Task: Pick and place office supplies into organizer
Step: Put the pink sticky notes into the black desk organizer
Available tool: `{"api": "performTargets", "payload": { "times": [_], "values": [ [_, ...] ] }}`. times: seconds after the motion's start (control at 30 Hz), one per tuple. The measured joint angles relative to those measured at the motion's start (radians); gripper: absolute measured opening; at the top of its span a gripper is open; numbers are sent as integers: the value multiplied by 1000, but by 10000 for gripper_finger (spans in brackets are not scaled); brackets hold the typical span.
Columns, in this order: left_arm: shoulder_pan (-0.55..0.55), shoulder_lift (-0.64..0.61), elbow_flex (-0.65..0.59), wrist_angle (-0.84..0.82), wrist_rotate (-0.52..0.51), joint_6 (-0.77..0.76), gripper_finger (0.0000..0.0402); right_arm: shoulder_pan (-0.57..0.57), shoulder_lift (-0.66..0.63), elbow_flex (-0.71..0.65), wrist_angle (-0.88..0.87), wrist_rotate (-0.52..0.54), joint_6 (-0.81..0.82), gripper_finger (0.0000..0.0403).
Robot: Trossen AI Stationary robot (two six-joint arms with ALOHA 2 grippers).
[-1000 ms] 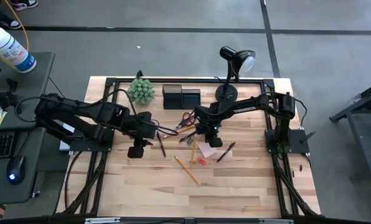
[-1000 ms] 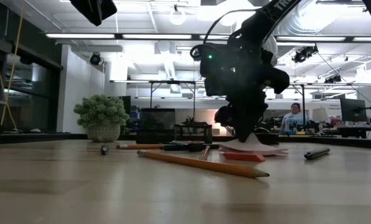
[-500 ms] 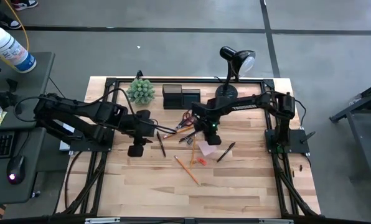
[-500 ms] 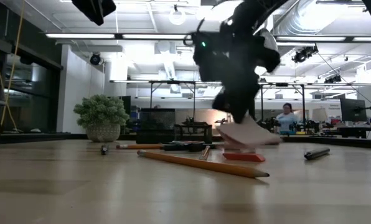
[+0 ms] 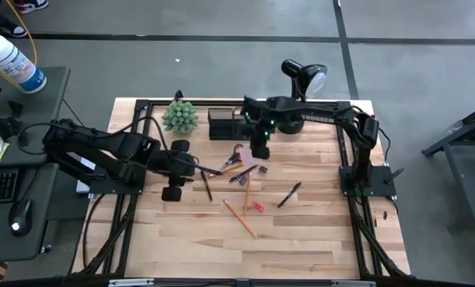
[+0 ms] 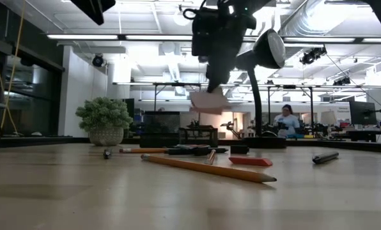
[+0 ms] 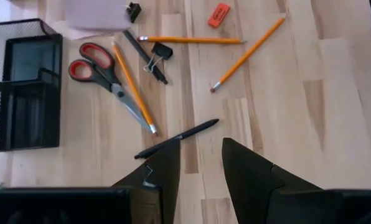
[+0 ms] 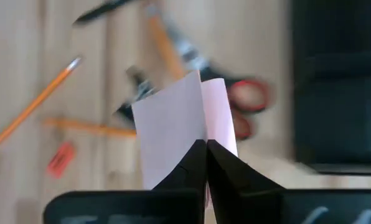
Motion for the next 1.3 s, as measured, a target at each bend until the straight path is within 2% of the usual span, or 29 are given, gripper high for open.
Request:
{"api": "performTargets", "payload": {
  "times": [0.23, 0.4, 0.53, 0.83, 1.3],
  "values": [
    [-22, -3, 0, 10, -22, -29, 106, -79, 0, 36, 80, 115, 5, 0],
    [-22, -3, 0, 33, -21, -29, 106, -143, 12, 36, 106, 73, 44, 0],
    [-21, -3, 0, 61, -20, -26, 106, -169, 34, 36, 109, 78, 48, 0],
    [-19, -3, 0, 59, -18, -18, 106, -154, 43, 36, 146, 155, -2, 0],
    [-19, -3, 0, 55, -18, -26, 106, -163, 121, 36, 187, 167, 30, 0]
  ]
}}
